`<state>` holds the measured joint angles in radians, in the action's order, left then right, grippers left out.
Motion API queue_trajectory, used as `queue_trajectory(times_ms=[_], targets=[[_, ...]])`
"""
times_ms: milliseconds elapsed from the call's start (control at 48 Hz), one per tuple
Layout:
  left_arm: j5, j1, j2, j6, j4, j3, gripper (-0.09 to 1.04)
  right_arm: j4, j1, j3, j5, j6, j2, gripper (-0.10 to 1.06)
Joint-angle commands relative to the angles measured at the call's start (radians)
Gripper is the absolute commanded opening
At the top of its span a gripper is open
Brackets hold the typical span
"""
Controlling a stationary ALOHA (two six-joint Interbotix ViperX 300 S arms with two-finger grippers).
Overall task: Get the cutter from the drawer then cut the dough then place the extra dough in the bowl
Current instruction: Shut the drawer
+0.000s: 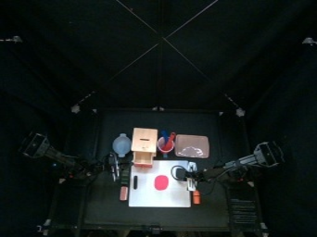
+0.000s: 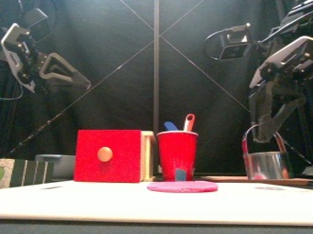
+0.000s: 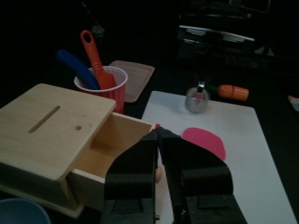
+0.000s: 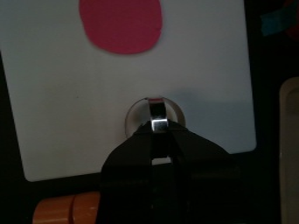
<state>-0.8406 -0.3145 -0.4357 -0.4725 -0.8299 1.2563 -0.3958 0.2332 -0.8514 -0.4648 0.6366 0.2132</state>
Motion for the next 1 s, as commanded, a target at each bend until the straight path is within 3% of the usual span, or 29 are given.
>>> queue_trajectory(times_ms=[21, 208, 396, 521, 625, 708, 854, 1000], targets=[[-0.005, 0.009, 0.002, -0.002, 0.005, -0.028, 0.47, 0.002, 0.003, 0.014, 0.006, 0.005, 0.003, 0.52], [-0.003, 0.012, 0.002, 0.0, 0.003, -0.028, 0.47, 0.003, 0.011, 0.046, -0.015, 0.005, 0.006, 0.76], [0.014, 0.026, 0.0, 0.0, 0.002, -0.04, 0.47, -0.041, 0.014, 0.124, -0.058, 0.003, 0.018, 0.76], [0.034, 0.118, 0.0, -0.006, 0.002, -0.08, 0.47, -0.097, 0.008, 0.196, 0.044, 0.003, -0.014, 0.75], [0.199, 0.275, 0.0, -0.006, 0.003, -0.153, 0.46, -0.115, 0.005, 0.23, 0.173, 0.0, -0.092, 0.67], [0.419, 0.426, 0.0, -0.017, 0.029, -0.236, 0.46, -0.118, -0.008, 0.262, 0.25, -0.003, -0.155, 0.52], [0.788, 0.67, 0.003, -0.029, 0.195, -0.383, 0.45, -0.13, -0.015, 0.336, 0.31, -0.014, -0.252, 0.25], [0.985, 0.845, 0.028, -0.035, 0.311, -0.495, 0.45, -0.152, -0.023, 0.414, 0.316, -0.014, -0.318, 0.19]])
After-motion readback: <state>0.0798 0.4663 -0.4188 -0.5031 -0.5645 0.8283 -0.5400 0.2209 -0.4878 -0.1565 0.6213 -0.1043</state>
